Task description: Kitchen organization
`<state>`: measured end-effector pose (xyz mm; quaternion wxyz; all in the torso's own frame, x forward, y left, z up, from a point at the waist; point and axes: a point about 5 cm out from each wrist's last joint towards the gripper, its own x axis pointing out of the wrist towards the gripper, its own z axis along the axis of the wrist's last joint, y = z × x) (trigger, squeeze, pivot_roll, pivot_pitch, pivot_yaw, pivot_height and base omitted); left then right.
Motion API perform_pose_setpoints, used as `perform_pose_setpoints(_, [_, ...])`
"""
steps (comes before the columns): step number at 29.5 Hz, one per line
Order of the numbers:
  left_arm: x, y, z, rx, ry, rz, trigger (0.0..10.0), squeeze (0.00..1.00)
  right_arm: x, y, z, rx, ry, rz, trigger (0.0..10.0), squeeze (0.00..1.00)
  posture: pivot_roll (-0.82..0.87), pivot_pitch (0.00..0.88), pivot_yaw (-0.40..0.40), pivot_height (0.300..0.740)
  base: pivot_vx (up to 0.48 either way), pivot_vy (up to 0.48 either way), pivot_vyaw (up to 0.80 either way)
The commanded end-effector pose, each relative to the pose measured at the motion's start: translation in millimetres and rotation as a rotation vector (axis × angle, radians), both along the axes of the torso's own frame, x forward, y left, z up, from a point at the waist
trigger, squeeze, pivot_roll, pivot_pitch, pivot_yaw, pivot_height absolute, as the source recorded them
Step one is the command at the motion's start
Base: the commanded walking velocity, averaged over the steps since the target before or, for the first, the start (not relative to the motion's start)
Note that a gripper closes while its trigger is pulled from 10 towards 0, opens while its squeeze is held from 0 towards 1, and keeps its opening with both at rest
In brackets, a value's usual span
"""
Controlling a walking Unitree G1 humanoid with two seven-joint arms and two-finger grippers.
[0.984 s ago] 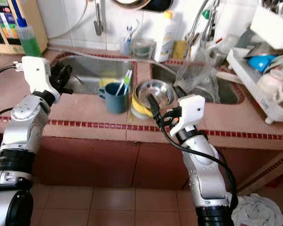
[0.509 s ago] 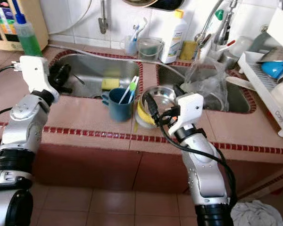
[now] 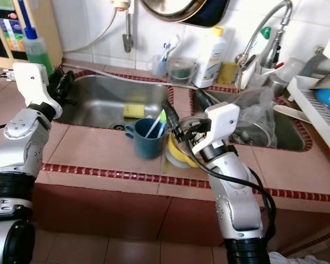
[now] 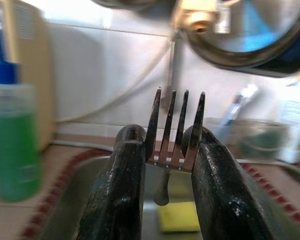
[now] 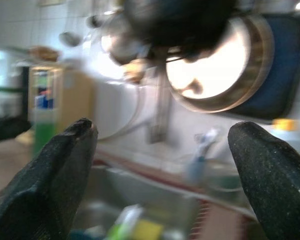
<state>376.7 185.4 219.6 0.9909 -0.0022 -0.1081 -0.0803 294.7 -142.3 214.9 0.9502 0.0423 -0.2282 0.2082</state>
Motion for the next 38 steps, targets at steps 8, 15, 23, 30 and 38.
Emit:
perform_pose_setpoints(8, [3.0, 0.7, 13, 0.004, -0.034, -0.001, 10.0, 0.0, 0.7, -8.4, 21, 0.043, -0.065, -0.027, 10.0, 0.0, -0.02, 0.0, -0.092, 0.74, 0.308, 0.0, 0.0])
perform_pose_setpoints(15, [4.5, 0.7, 14, 0.005, -0.033, -0.003, 10.0, 0.0, 1.4, -10.3, 21, 0.037, -0.049, -0.039, 10.0, 0.0, -0.03, 0.0, -0.09, 0.74, 0.279, 0.0, 0.0])
perform_pose_setpoints(23, [5.1, -6.4, 13, 0.014, -0.035, -0.059, 10.0, 0.0, -0.1, -8.9, 13, -0.02, 0.062, -0.031, 10.0, 0.0, -0.04, 0.0, -0.081, 0.74, 0.0, 0.0, 0.0])
perform_pose_setpoints(30, [9.6, -13.2, 5, 0.098, 0.014, -0.125, 10.0, 0.0, -17.2, -7.9, 6, -0.053, 0.155, 0.017, 10.0, 0.0, -0.06, 0.0, -0.062, 0.74, 0.0, 0.0, 0.0])
perform_pose_setpoints(38, [17.1, -25.4, 4, 0.183, 0.03, -0.197, 10.0, 0.0, -42.9, -14.1, 7, -0.04, 0.219, 0.108, 10.0, 0.0, -0.1, 0.0, -0.03, 0.74, 0.0, 0.0, 0.0])
